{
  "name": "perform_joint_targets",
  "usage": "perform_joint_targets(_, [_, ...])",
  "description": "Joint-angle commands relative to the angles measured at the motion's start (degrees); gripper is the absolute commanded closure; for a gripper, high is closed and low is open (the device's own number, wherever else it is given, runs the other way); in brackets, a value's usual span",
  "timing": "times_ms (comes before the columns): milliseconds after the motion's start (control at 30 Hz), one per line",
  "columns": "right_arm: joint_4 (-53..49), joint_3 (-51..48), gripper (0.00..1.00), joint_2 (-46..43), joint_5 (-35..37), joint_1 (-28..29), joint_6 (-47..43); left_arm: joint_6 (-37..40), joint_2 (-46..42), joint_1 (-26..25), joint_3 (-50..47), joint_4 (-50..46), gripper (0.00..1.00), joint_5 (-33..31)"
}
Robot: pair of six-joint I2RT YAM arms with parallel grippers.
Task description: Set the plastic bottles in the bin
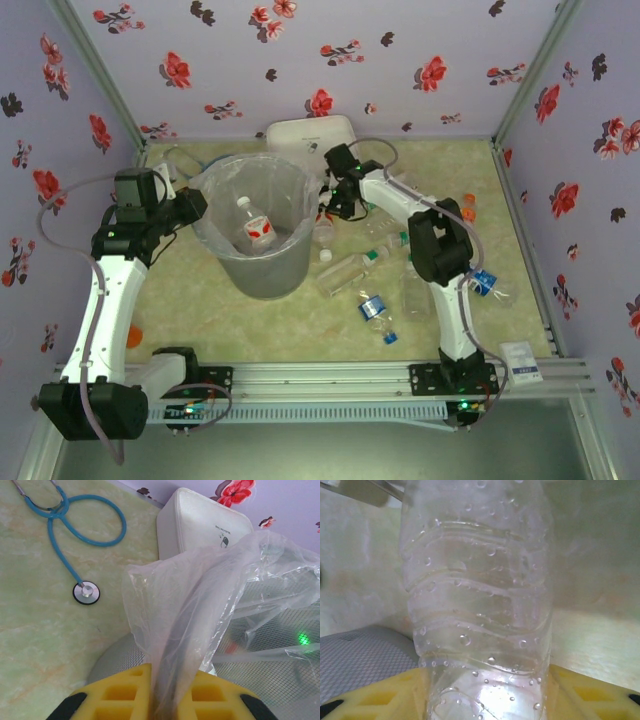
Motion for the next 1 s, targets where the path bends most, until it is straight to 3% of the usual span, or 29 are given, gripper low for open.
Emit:
perform_joint_targets(0, [-1.0, 0.0, 0.44, -8.7, 2.5, -1.8, -1.3, 1.6, -0.2, -0.4, -0.3, -1.3, 0.92, -0.3])
perform_joint_targets(267, [-5.2, 0.9, 0.46, -23.4, 6.7, -5.3, -6.1, 0.7, 0.5, -0.9, 0.0, -0.5, 0.92, 0.3])
perform_joint_targets(500, [-7.8, 6.4, 0.51, -32.3, 8.5, -4.0, -8.7, -0.2, 2.8, -4.7, 0.8, 2.0, 0.92, 0.0])
perform_joint_targets(700, [-10.8, 17.9, 0.51, -29.7, 9.8, 2.7, -11.6, -2.0, 3.8, -7.0, 1.0, 4.3, 0.93, -0.4])
perform_joint_targets(967, [-16.0, 30.7, 0.52, -16.3, 9.6, 13.0, -15.3, -4.1, 5.4, -11.0, 3.3, 5.7, 0.95, -4.1])
